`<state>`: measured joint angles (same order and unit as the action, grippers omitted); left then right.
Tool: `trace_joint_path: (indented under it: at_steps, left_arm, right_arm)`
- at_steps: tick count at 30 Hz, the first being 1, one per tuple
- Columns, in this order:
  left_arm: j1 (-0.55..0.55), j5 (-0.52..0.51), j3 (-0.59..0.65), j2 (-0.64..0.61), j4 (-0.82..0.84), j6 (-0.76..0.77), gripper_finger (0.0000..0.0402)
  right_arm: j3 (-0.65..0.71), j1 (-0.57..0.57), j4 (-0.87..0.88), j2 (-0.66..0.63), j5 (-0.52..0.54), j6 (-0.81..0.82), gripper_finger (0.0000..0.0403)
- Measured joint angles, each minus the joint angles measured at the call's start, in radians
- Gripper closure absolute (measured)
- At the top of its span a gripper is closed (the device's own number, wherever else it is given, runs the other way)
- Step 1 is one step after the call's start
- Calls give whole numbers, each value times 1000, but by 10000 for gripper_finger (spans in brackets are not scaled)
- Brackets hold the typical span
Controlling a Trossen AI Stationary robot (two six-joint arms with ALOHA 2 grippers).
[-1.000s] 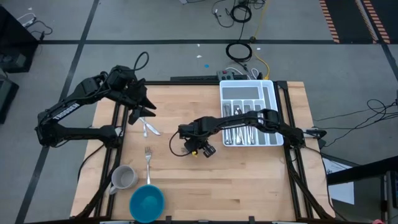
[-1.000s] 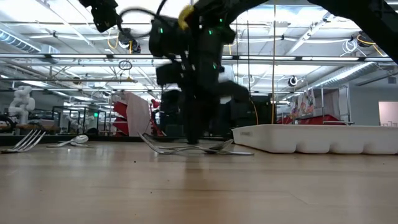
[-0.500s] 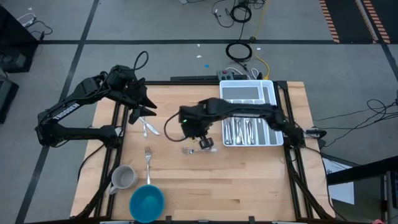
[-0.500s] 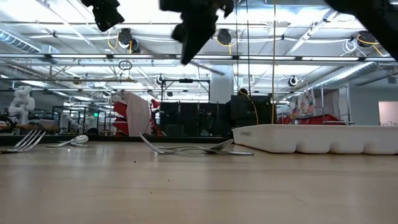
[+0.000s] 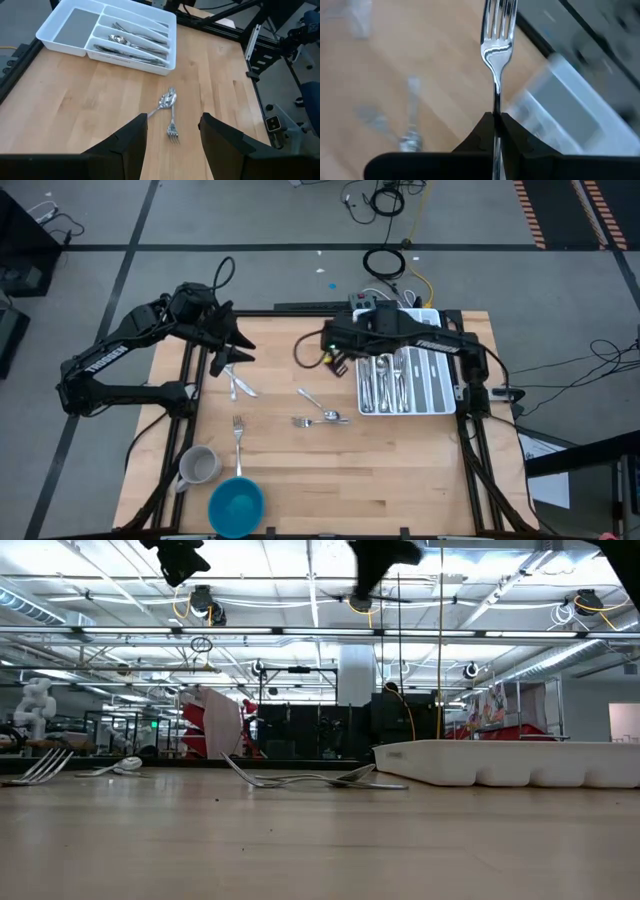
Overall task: Sort silverware
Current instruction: Put the fork into the silverware tray
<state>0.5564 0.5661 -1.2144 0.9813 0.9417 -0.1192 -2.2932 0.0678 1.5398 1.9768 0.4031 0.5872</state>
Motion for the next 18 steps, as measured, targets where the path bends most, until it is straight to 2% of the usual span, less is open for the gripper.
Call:
trace_joint_path:
  at_steps: [2, 8, 12, 15, 18]
  left_arm:
    - [0, -3, 0, 0, -3, 1, 217]
    - [0, -9, 0, 0, -17, 6, 217]
    - [0, -10, 0, 0, -16, 6, 217]
    - [0, -10, 0, 0, -14, 6, 217]
    - [0, -19, 0, 0, -14, 3, 217]
  right_arm:
    - [10, 14, 37, -7, 50, 143, 403]
    - [94, 44, 29, -51, 125, 381, 403]
    - [241, 66, 27, -89, 89, 476, 403]
    - [415, 68, 16, -173, 23, 519, 403]
    - [589, 60, 29, -276, 8, 630, 403]
